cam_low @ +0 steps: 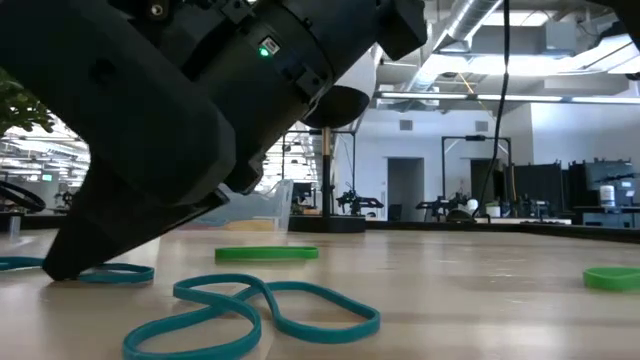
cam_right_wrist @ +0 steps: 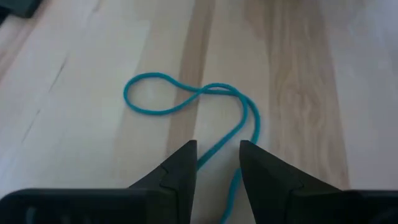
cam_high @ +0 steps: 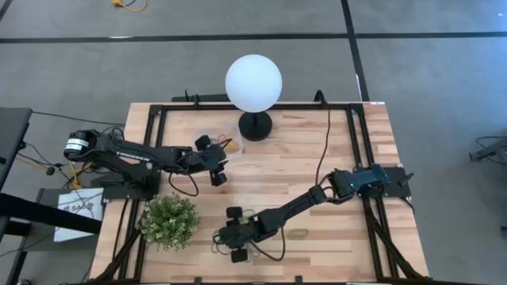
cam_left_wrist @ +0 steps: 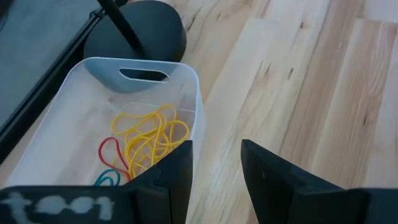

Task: Pick and place items into bin
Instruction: Put the blue rubber band into the transparent bin

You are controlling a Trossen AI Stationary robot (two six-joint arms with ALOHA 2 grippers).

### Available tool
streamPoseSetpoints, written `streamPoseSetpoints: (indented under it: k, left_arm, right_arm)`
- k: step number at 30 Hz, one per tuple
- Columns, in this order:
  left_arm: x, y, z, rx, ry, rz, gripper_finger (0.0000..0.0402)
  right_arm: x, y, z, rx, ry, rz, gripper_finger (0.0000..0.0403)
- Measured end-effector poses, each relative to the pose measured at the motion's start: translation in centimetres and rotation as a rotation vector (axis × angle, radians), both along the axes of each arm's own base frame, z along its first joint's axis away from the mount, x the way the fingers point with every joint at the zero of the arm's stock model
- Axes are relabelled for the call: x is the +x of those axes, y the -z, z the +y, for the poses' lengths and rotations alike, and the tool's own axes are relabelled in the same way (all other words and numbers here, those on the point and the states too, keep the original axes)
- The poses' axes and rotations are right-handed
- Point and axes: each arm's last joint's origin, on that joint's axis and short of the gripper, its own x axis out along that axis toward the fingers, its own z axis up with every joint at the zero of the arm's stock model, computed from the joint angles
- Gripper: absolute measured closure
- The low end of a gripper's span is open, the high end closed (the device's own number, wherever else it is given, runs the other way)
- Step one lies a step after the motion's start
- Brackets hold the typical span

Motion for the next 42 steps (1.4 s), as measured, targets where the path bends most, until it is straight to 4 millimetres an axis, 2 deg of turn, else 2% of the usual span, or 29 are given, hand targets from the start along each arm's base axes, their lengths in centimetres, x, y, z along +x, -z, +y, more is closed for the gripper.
streamPoseSetpoints:
  k: [4,7,13,17,21,24,27,36,38,42]
  left_arm:
    - [0.0,0.0,0.0,0.0,0.0,0.0,0.0275]
    - [0.0,0.0,0.0,0.0,0.0,0.0,0.0275]
    - [0.0,0.0,0.0,0.0,0.001,0.0,0.0275]
    - [0.0,0.0,0.0,0.0,0.001,0.0,0.0274]
    - [0.0,0.0,0.0,0.0,0.0,0.0,0.0274]
    - [0.0,0.0,0.0,0.0,0.0,0.0,0.0274]
    - [0.0,0.0,0.0,0.001,0.012,0.004,0.0274]
    - [0.6,-0.3,-0.6,-0.113,0.213,-0.045,0.0274]
    - [0.9,-0.6,-0.9,-0.119,0.272,-0.079,0.0274]
    - [1.5,-1.4,-1.4,-0.081,0.327,-0.167,0.0274]
  right_arm:
    - [-0.1,0.0,-0.1,0.018,0.033,0.026,0.0288]
    - [-0.3,0.0,0.3,0.022,0.007,0.026,0.0304]
    - [-0.4,0.1,0.6,0.043,-0.042,0.038,0.039]
    - [-0.4,0.1,0.6,0.082,-0.054,0.053,0.0389]
    - [-0.6,-0.2,1.0,0.03,-0.066,0.036,0.04]
    - [-1.5,-1.7,1.2,-0.039,-0.069,0.046,0.0401]
    - [-2.7,-4.3,0.7,-0.168,0.02,0.06,0.0401]
    - [-5.8,-11.7,-3.8,-0.46,0.21,0.128,0.0402]
    - [-6.4,-13.4,-5.1,-0.483,0.246,0.135,0.0402]
    - [-6.6,-15.2,-7.6,-0.456,0.321,0.128,0.0402]
